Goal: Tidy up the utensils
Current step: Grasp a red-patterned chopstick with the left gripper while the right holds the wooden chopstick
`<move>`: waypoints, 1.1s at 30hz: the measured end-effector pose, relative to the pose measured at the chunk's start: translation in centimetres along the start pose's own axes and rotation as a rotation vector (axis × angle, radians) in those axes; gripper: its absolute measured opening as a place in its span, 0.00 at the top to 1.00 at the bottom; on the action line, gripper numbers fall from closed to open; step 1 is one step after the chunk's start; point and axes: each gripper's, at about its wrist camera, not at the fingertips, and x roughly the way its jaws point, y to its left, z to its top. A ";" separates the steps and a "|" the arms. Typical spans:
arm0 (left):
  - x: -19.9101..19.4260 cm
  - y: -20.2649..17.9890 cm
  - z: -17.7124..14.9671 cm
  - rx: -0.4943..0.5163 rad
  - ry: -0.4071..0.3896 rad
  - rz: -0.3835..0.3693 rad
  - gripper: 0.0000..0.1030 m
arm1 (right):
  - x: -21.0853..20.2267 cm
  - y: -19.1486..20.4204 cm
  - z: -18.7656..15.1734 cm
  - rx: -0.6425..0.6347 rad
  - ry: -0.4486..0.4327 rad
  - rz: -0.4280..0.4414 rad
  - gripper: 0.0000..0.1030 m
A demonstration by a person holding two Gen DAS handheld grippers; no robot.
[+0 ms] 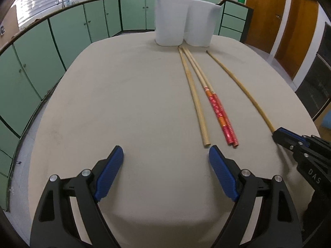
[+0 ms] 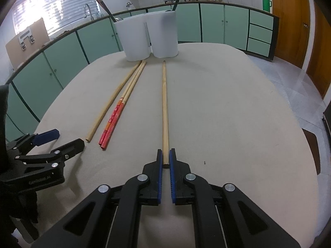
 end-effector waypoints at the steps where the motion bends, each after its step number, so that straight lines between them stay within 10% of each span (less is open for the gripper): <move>1: 0.1 -0.2 0.1 0.006 -0.002 -0.002 0.20 | 0.0 0.0 0.0 0.000 0.000 0.001 0.93; 23: 1.2 -0.8 1.0 0.016 -0.015 0.003 0.38 | 0.0 0.2 0.1 -0.036 0.003 0.001 0.81; 33: 1.0 -1.6 1.0 0.037 -0.030 -0.018 0.79 | 0.1 0.9 0.0 -0.070 0.005 -0.024 0.91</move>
